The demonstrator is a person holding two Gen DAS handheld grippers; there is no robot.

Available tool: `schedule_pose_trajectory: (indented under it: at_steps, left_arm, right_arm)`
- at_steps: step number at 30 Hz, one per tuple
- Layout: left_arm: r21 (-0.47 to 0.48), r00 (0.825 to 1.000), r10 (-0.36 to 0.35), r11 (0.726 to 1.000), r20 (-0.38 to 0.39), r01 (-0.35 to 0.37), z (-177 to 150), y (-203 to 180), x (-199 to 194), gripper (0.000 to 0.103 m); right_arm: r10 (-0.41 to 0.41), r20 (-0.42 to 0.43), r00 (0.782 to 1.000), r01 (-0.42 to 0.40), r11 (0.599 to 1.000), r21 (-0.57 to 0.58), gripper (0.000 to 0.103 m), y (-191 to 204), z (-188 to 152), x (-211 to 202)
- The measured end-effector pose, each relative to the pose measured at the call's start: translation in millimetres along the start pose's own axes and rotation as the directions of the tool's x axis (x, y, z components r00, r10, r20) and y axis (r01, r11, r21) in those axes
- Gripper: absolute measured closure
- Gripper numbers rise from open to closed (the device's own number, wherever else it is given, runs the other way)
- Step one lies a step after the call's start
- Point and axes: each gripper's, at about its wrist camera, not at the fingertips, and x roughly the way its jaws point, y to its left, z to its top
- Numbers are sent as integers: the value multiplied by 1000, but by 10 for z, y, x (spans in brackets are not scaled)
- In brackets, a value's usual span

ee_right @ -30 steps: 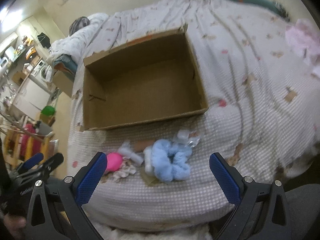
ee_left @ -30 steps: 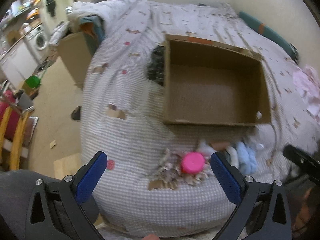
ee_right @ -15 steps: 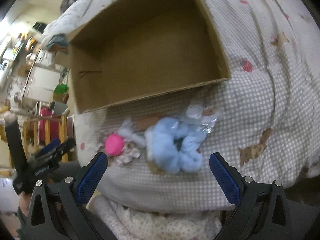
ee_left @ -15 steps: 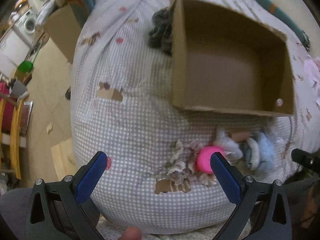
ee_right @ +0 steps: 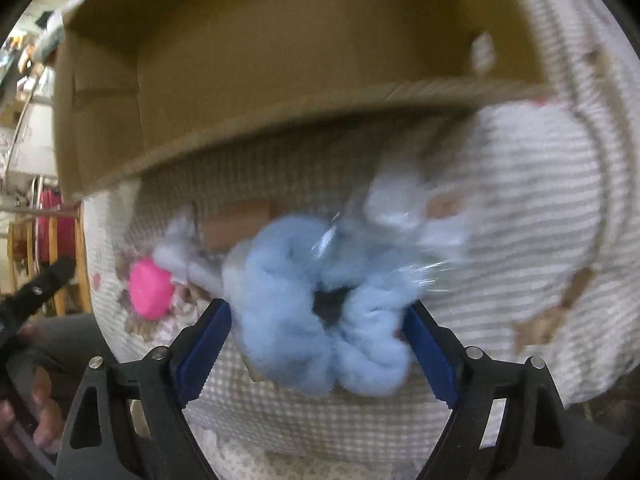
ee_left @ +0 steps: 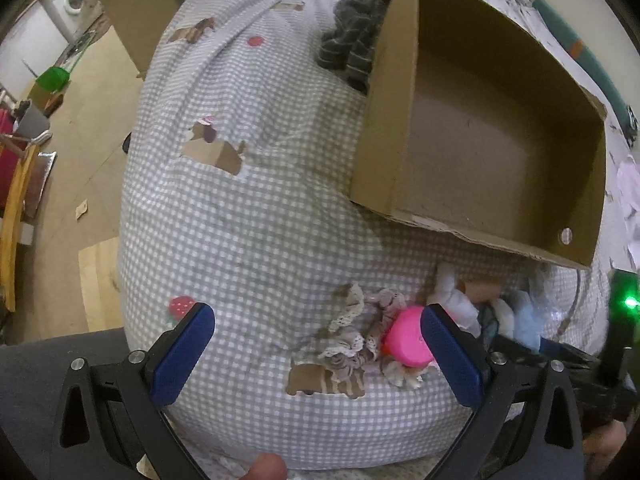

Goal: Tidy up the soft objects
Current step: 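Grasp the light-blue fluffy scrunchie with the right gripper while the left gripper approaches the lace scrunchie, then grasp the beige lace scrunchie with the left gripper while the right gripper lifts the blue scrunchie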

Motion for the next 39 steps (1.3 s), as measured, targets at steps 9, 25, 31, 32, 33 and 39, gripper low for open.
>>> schedule_pose_trajectory:
  at_steps: [9,25,31,32,33,39]
  left_arm:
    - [-4,996,62,998,60,-61,35,35,-63,0]
    - [-29,1000,-23,999,-8,22,21,137,140,8]
    - [-32,990,-95,995,-102,92,-1,84,372,43]
    - [-35,987,-108,994,-119,105,-5,81,405,47]
    - [-32,985,-109,994,-134,106,-14,69,447,47]
    - [-15,976,-91,996,-198,90,-68,-11,668,92]
  right_arm:
    - [-45,47,998,48,997,-59,61,185,141,30]
    - [356,285,890,-332,934,-132,66,59,13,-1005]
    - [284,303,910,-253,958,-137,66,193,100,-854]
    - [279,306,910,-247,959,-138,66,276,24,-808]
    - [281,305,910,-251,959,-134,66,291,23,-809]
    - [286,292,913,-262,958,-119,66,224,-50,-813]
